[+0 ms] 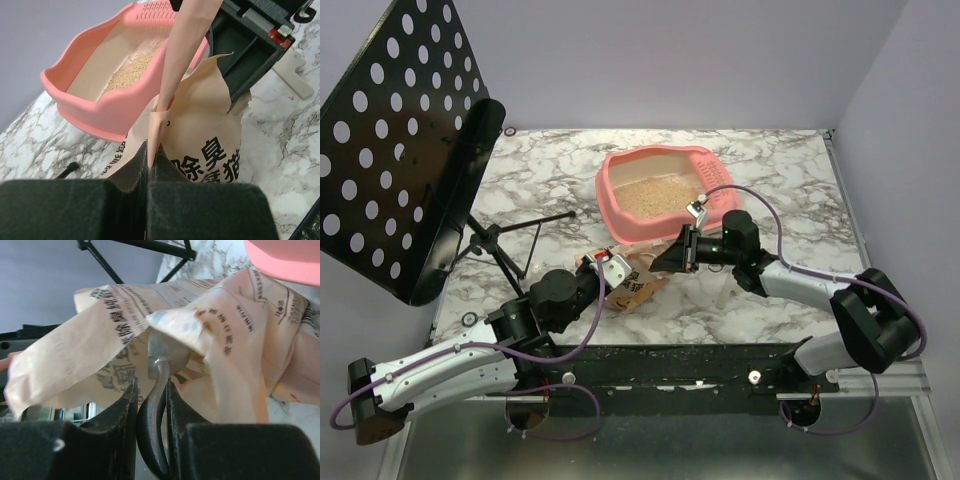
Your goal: Fill the litter box with clean litter
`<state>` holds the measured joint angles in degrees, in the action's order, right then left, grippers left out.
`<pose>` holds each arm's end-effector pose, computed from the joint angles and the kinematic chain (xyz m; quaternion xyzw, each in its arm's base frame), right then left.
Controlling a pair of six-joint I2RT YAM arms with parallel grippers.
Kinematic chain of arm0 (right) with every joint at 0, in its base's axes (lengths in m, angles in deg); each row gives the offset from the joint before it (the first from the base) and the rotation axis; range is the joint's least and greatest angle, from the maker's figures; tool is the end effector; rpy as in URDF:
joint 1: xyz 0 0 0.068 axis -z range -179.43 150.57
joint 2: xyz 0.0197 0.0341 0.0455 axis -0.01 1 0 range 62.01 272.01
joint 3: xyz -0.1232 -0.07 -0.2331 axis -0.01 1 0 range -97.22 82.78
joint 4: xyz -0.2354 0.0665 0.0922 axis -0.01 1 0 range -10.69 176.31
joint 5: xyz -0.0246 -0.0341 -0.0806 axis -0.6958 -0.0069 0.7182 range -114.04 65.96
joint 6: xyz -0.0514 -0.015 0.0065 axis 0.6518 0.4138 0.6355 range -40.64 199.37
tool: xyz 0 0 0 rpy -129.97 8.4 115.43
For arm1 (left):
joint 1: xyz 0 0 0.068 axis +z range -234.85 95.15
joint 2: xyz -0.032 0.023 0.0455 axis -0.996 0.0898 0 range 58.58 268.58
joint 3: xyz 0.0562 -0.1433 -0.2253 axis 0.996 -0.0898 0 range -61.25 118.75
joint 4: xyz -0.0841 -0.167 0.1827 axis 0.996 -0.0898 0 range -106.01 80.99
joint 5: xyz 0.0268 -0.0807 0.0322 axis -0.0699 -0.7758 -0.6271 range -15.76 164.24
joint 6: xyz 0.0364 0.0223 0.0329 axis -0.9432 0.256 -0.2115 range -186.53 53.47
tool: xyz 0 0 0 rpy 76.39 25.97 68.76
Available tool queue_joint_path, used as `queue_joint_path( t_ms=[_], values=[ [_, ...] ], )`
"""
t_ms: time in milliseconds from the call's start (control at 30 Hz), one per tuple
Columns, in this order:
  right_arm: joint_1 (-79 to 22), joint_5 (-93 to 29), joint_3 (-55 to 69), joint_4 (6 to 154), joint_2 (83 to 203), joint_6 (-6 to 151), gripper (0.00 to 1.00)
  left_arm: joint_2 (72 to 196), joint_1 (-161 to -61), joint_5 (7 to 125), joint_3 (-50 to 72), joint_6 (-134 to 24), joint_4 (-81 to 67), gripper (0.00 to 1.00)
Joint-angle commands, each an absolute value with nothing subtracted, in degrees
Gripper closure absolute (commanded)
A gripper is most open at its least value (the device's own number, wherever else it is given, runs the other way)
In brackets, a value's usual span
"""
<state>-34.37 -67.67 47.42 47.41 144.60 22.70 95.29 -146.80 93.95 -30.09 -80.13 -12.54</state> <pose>0.2257 0.1878 0.2098 -0.0822 0.7674 0.6097 0.1806 0.0877 -0.1393 0.2904 0.3714 0.6605 -0.1431 0.6366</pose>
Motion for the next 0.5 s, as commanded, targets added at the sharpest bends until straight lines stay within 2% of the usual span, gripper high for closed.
queue_joint_path(
  t_ms=[0, 300, 467],
  values=[
    [-34.24, -74.49, 48.67, 36.07, 138.31, 16.44, 1.0, 94.7, -147.07, 93.14, -28.29, -79.71, -9.89, 1.0],
    [-28.79, -74.57, 54.12, 36.07, 130.31, 12.92, 1.0, 94.7, -147.07, 93.05, -28.73, -79.98, -9.63, 1.0],
    [-25.89, -75.54, 55.88, 43.25, 124.43, 14.06, 1.0, 94.96, -147.07, 93.23, -28.9, -80.15, -9.28, 1.0]
  ],
)
